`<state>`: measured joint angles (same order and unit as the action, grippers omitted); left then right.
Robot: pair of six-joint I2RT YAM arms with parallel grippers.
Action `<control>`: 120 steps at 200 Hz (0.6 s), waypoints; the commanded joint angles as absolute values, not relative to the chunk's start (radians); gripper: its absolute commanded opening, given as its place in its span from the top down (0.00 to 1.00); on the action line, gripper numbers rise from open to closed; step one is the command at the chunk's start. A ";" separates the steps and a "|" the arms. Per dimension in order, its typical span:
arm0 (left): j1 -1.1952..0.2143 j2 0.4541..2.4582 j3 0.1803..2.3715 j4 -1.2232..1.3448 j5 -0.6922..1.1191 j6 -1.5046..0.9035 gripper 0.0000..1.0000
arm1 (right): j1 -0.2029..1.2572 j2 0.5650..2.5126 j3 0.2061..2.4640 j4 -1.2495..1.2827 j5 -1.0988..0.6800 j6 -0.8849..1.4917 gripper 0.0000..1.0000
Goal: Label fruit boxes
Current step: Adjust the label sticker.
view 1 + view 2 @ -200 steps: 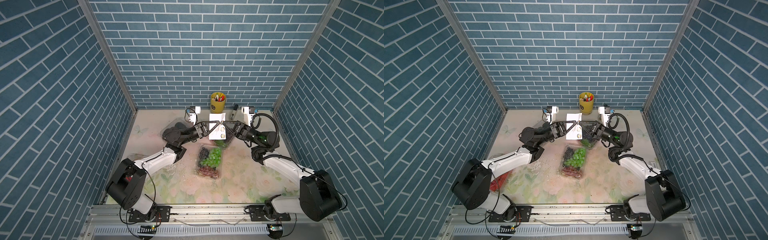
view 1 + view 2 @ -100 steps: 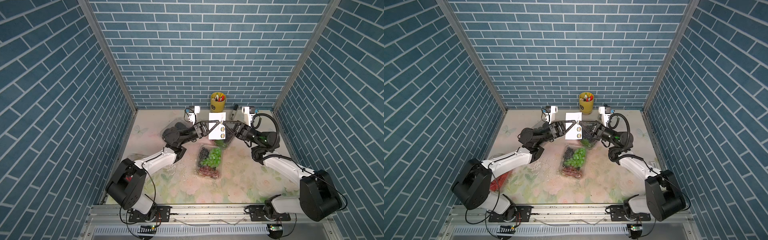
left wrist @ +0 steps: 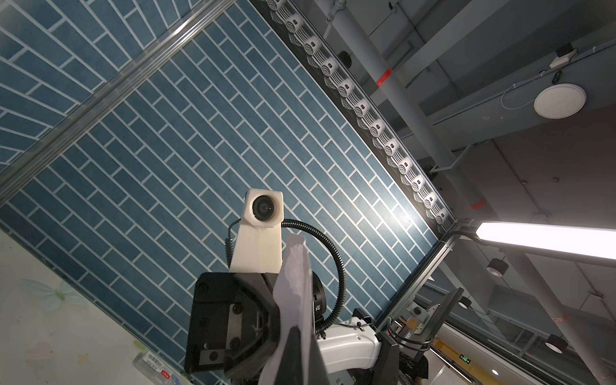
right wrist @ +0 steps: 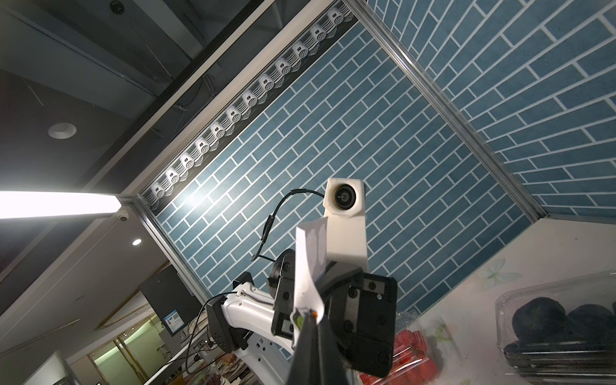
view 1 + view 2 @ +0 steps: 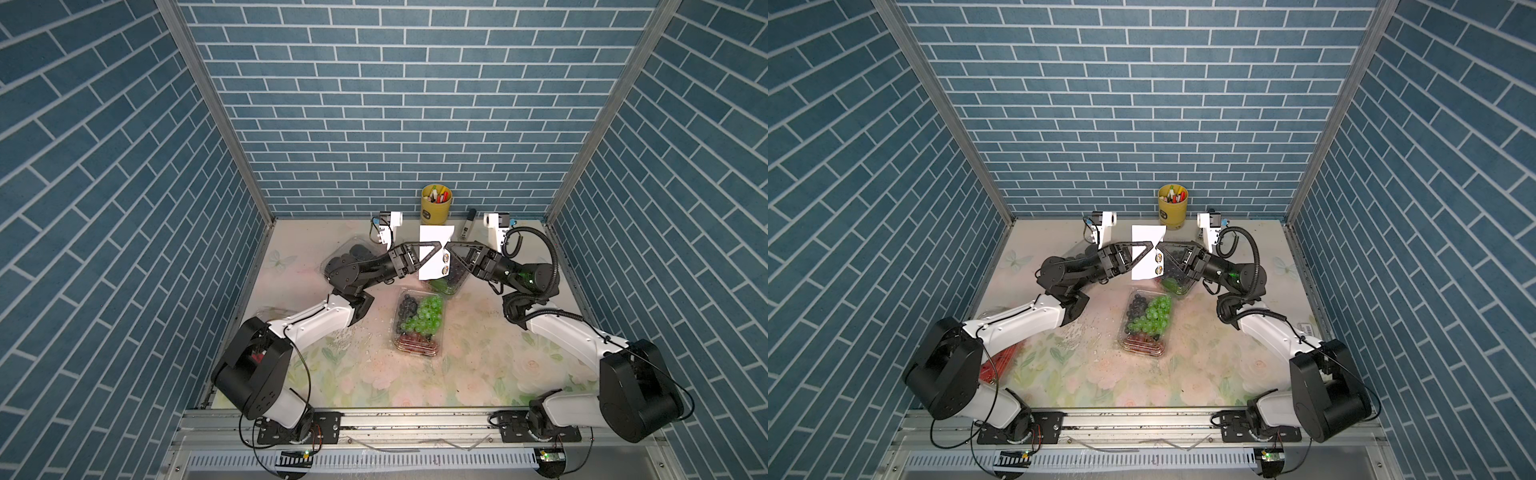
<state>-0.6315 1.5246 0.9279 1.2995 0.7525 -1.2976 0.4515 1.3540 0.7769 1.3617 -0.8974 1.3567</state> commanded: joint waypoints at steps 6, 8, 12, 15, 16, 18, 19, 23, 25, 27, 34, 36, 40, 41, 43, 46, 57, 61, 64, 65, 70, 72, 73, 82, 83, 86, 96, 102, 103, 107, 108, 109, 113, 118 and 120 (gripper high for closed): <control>-0.639 1.545 0.947 1.309 0.771 -1.282 1.00 | 0.456 1.329 0.798 1.393 -0.916 1.363 1.00; -0.638 1.546 0.947 1.308 0.771 -1.282 1.00 | 0.457 1.328 0.797 1.393 -0.916 1.364 1.00; -0.638 1.547 0.946 1.308 0.771 -1.282 1.00 | 0.457 1.324 0.798 1.393 -0.918 1.362 1.00; -0.637 1.548 0.947 1.308 0.770 -1.281 1.00 | 0.457 1.322 0.797 1.393 -0.917 1.362 1.00; -0.637 1.548 0.947 1.308 0.770 -1.282 1.00 | 0.457 1.321 0.796 1.393 -0.917 1.363 1.00; -0.637 1.549 0.947 1.308 0.769 -1.282 1.00 | 0.457 1.320 0.796 1.393 -0.917 1.364 1.00; -0.637 1.549 0.946 1.308 0.768 -1.283 1.00 | 0.457 1.319 0.796 1.393 -0.917 1.364 1.00; -0.636 1.550 0.945 1.307 0.765 -1.283 1.00 | 0.458 1.316 0.795 1.394 -0.918 1.363 1.00; -0.635 1.552 0.945 1.307 0.763 -1.283 1.00 | 0.457 1.315 0.795 1.393 -0.919 1.362 1.00; -0.635 1.552 0.945 1.306 0.763 -1.283 1.00 | 0.457 1.314 0.795 1.393 -0.920 1.362 1.00; -0.633 1.553 0.944 1.307 0.762 -1.285 1.00 | 0.457 1.309 0.793 1.393 -0.921 1.362 1.00; -0.631 1.554 0.944 1.307 0.762 -1.285 1.00 | 0.457 1.308 0.792 1.394 -0.921 1.362 1.00; -0.631 1.554 0.944 1.308 0.760 -1.286 1.00 | 0.457 1.306 0.792 1.393 -0.922 1.362 1.00; -0.630 1.553 0.943 1.309 0.758 -1.286 1.00 | 0.457 1.306 0.792 1.393 -0.923 1.362 1.00; -0.630 1.554 0.942 1.310 0.758 -1.286 1.00 | 0.457 1.304 0.792 1.394 -0.922 1.363 1.00; -0.629 1.554 0.943 1.311 0.757 -1.287 1.00 | 0.457 1.304 0.790 1.393 -0.922 1.362 1.00; -0.629 1.555 0.942 1.312 0.753 -1.288 1.00 | 0.458 1.301 0.789 1.393 -0.923 1.362 1.00; -0.629 1.555 0.944 1.311 0.752 -1.288 1.00 | 0.457 1.301 0.788 1.393 -0.923 1.362 1.00; -0.629 1.557 0.944 1.312 0.752 -1.289 1.00 | 0.457 1.301 0.788 1.393 -0.923 1.361 1.00; -0.629 1.556 0.944 1.312 0.752 -1.289 1.00 | 0.456 1.301 0.787 1.393 -0.923 1.361 1.00; -0.629 1.555 0.944 1.313 0.754 -1.289 1.00 | 0.458 1.302 0.787 1.393 -0.923 1.361 1.00; -0.629 1.555 0.945 1.313 0.755 -1.290 1.00 | 0.457 1.302 0.787 1.394 -0.923 1.361 1.00; -0.629 1.555 0.945 1.313 0.755 -1.290 1.00 | 0.457 1.302 0.787 1.393 -0.923 1.361 1.00; -0.629 1.554 0.945 1.311 0.754 -1.289 1.00 | 0.456 1.305 0.787 1.393 -0.922 1.361 1.00; -0.630 1.554 0.945 1.311 0.755 -1.290 1.00 | 0.456 1.306 0.787 1.393 -0.922 1.361 1.00; -0.629 1.554 0.944 1.312 0.755 -1.290 1.00 | 0.456 1.307 0.787 1.393 -0.922 1.361 1.00; -0.629 1.552 0.944 1.309 0.754 -1.287 1.00 | 0.459 1.311 0.787 1.393 -0.921 1.361 1.00; -0.630 1.552 0.944 1.308 0.754 -1.288 1.00 | 0.459 1.313 0.788 1.393 -0.921 1.361 1.00; -0.630 1.552 0.945 1.308 0.753 -1.288 1.00 | 0.459 1.313 0.788 1.392 -0.921 1.361 1.00; -0.629 1.552 0.944 1.308 0.754 -1.288 1.00 | 0.459 1.314 0.788 1.393 -0.921 1.361 1.00; -0.629 1.552 0.943 1.308 0.754 -1.288 1.00 | 0.459 1.315 0.788 1.394 -0.921 1.361 1.00; -0.629 1.552 0.943 1.308 0.755 -1.288 1.00 | 0.459 1.316 0.788 1.394 -0.921 1.361 1.00; -0.630 1.552 0.943 1.310 0.754 -1.288 1.00 | 0.460 1.317 0.789 1.393 -0.922 1.361 1.00; -0.630 1.552 0.944 1.311 0.755 -1.289 1.00 | 0.461 1.319 0.790 1.393 -0.921 1.359 1.00; -0.630 1.553 0.943 1.311 0.754 -1.289 1.00 | 0.460 1.319 0.790 1.393 -0.921 1.359 1.00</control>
<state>-0.6273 1.5364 0.9279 1.2991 0.7410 -1.2976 0.4515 1.3270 0.7769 1.3510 -0.8997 1.3567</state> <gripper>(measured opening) 0.043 0.041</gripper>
